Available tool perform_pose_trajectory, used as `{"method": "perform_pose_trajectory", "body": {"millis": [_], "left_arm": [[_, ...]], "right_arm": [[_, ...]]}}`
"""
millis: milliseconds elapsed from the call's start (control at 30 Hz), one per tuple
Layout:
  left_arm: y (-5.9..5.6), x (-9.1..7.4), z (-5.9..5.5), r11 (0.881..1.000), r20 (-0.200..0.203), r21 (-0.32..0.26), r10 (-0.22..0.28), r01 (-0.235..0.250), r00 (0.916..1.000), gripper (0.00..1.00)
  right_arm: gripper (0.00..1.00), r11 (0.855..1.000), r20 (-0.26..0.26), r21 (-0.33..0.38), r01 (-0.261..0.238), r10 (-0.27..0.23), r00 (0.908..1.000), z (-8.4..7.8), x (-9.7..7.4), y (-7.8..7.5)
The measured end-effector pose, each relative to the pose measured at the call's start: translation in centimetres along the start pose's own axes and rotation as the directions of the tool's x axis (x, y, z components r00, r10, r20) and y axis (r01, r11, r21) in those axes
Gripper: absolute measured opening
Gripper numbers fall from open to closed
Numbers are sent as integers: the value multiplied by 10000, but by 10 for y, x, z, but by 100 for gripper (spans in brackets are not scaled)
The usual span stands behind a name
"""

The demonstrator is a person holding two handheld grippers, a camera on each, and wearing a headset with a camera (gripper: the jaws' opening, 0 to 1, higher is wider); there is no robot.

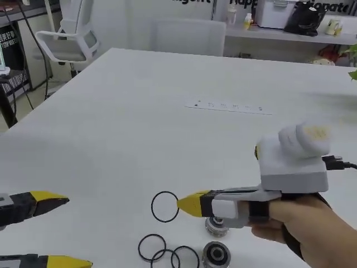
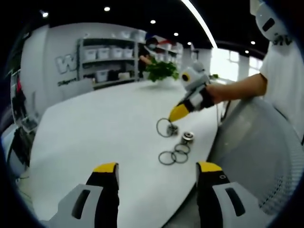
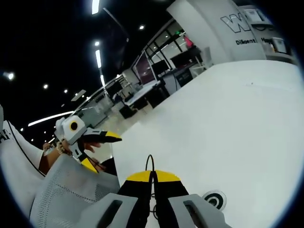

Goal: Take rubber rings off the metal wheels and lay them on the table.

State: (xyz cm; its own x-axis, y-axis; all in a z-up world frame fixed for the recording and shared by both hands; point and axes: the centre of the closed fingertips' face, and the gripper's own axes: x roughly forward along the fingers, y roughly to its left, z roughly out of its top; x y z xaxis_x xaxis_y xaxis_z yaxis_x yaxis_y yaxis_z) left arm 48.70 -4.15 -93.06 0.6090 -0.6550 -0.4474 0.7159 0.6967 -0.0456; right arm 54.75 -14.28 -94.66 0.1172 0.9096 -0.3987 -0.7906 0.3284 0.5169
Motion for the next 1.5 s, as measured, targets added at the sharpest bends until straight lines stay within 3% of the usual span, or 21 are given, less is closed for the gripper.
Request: {"method": "perform_pose_trajectory", "body": {"millis": [133, 367, 767, 900, 1100, 1500], "left_arm": [[-1, -1, -1, 9999, 38, -148, 89, -88, 10000, 66], [-5, 0, -4, 9995, 36, -313, 89, -88, 10000, 67], [-5, 2, -4, 9987, 164, -501, 126, -117, 9998, 66], [-4, 3, -2, 9982, 299, -577, 173, -155, 9994, 66], [-2, 2, -8, 9983, 143, -556, 186, -178, 9997, 66], [0, 1, -8, 9976, 258, -636, 290, -273, 9992, 66]], "right_arm": [[0, 10000, -245, 54, 21, -20, 9997, -8, 7, -1], [0, 9972, -492, 290, 694, -679, 9965, -19, 13, -15], [0, 9803, -477, 1516, 1267, -1208, 9915, -31, 21, -29], [0, 9764, -689, 1496, 1557, -1468, 9868, -36, 23, -33], [0, 9715, -1052, 1548, 1792, -1642, 9808, -44, 24, -35], [2, 9703, -1401, 830, 2272, -2144, 9667, -49, 21, -41]]}}
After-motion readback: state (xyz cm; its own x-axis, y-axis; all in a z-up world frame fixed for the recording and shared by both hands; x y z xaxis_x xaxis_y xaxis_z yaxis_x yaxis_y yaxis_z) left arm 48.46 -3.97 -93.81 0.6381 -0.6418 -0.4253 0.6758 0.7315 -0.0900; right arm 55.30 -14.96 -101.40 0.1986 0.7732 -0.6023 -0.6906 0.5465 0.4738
